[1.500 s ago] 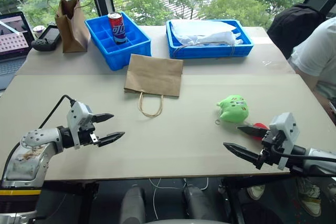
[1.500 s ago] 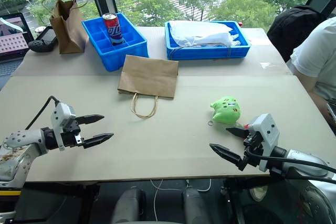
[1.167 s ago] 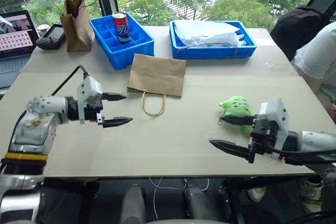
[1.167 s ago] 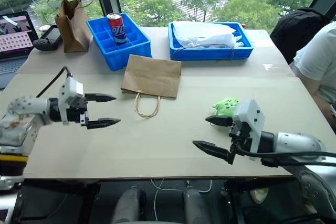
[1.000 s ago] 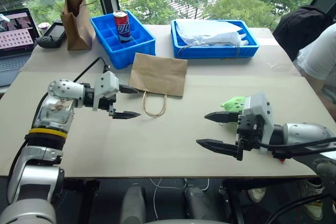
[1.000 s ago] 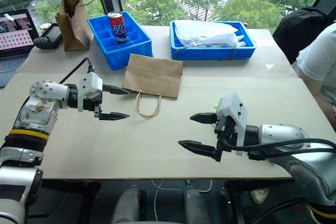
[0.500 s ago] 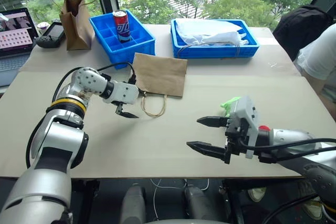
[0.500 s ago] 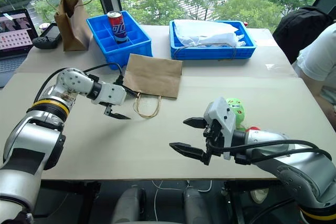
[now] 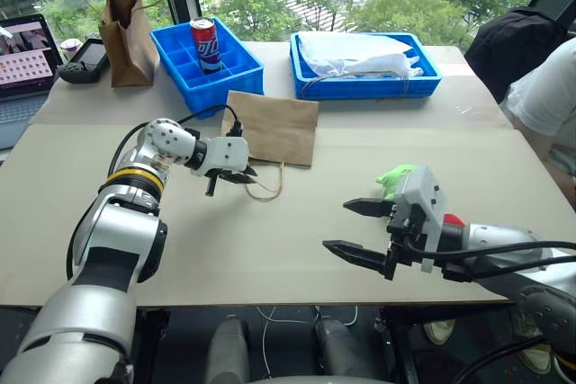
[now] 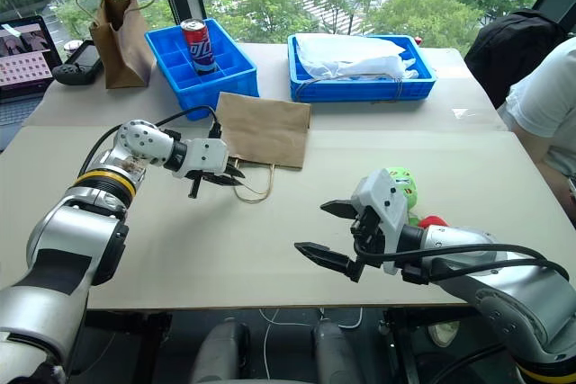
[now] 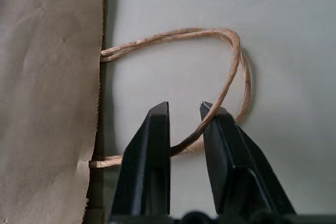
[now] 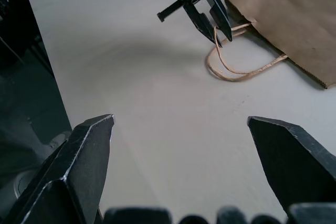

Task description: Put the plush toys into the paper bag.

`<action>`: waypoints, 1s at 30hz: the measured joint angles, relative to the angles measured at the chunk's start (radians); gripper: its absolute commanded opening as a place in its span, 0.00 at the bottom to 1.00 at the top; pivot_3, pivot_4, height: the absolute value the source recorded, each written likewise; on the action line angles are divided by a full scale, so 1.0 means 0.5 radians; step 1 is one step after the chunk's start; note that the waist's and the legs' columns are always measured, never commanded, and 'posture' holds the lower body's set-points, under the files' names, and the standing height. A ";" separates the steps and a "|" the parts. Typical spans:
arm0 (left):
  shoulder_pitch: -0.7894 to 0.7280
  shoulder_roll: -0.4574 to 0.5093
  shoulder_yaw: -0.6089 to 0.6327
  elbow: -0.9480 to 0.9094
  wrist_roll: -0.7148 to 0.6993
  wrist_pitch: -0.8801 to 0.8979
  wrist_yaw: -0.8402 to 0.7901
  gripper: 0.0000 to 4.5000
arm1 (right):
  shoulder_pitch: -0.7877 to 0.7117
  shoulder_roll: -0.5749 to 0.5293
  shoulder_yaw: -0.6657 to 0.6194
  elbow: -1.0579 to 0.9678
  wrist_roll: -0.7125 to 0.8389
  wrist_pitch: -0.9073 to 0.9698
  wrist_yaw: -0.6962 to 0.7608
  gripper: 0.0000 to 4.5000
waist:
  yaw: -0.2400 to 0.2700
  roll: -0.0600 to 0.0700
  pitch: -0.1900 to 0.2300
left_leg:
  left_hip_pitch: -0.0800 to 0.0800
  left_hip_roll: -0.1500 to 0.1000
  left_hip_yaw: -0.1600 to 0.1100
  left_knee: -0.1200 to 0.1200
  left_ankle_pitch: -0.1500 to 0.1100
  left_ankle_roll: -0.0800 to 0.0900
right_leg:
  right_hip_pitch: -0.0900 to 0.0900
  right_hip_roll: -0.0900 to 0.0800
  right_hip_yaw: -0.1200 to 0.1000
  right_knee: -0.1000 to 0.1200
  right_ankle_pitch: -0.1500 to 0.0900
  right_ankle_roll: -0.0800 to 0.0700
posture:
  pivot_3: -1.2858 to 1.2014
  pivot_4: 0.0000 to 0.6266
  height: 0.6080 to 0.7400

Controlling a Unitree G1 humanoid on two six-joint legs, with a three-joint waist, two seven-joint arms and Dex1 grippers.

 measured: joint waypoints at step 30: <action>0.699 -0.156 0.204 -2.556 -1.700 3.454 0.562 0.00 | 0.472 0.774 0.330 0.266 -0.793 -0.533 -0.357 0.00 | -0.001 0.004 0.000 | -0.001 -0.004 -0.014 0.011 0.003 0.004 | 0.007 0.001 -0.003 0.004 -0.008 0.015 | 0.52 0.24 0.44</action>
